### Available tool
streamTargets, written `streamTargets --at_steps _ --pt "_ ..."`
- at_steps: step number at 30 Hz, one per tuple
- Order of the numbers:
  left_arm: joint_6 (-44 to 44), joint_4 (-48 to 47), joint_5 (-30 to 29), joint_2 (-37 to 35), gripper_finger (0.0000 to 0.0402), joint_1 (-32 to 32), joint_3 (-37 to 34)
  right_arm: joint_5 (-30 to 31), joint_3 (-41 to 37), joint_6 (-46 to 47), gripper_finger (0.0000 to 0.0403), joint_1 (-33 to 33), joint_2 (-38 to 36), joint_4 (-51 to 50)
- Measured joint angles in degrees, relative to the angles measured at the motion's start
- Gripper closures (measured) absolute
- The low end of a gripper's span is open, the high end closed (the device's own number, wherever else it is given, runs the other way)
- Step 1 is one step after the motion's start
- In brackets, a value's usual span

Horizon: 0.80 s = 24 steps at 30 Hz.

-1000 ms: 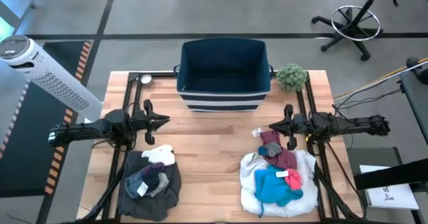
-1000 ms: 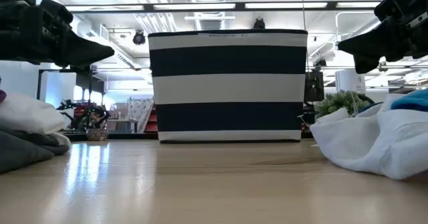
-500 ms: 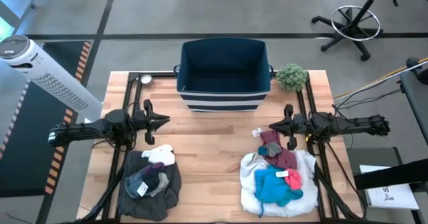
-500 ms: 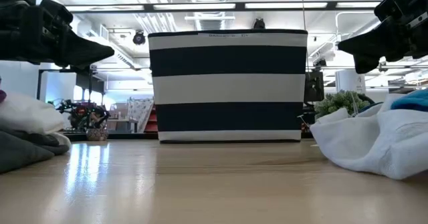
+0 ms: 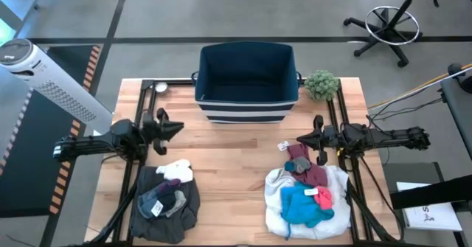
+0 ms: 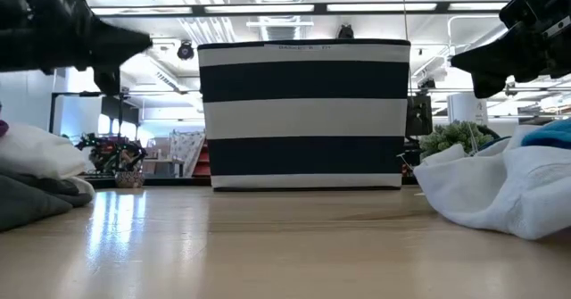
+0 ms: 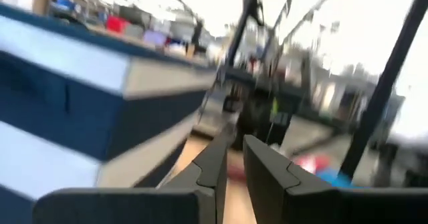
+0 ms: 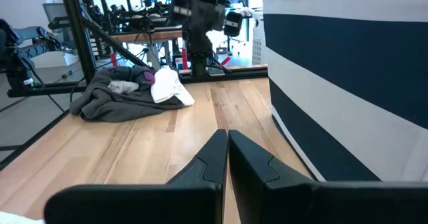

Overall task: Sort clothes
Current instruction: Put the black and purple socks into the laundry organizer

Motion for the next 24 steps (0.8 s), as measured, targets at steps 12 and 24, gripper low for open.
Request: streamTargets --at_steps 12,24 --pt "6.1 9.7 0.3 0.0 0.0364 0.0 0.0 0.0 0.0 0.0 0.0403 0.0 0.0 0.0" --pt "7.2 -15.2 5.1 3.6 0.0399 -0.2 14.0 0.0 0.0 0.0 0.0403 0.0 0.0 0.0"
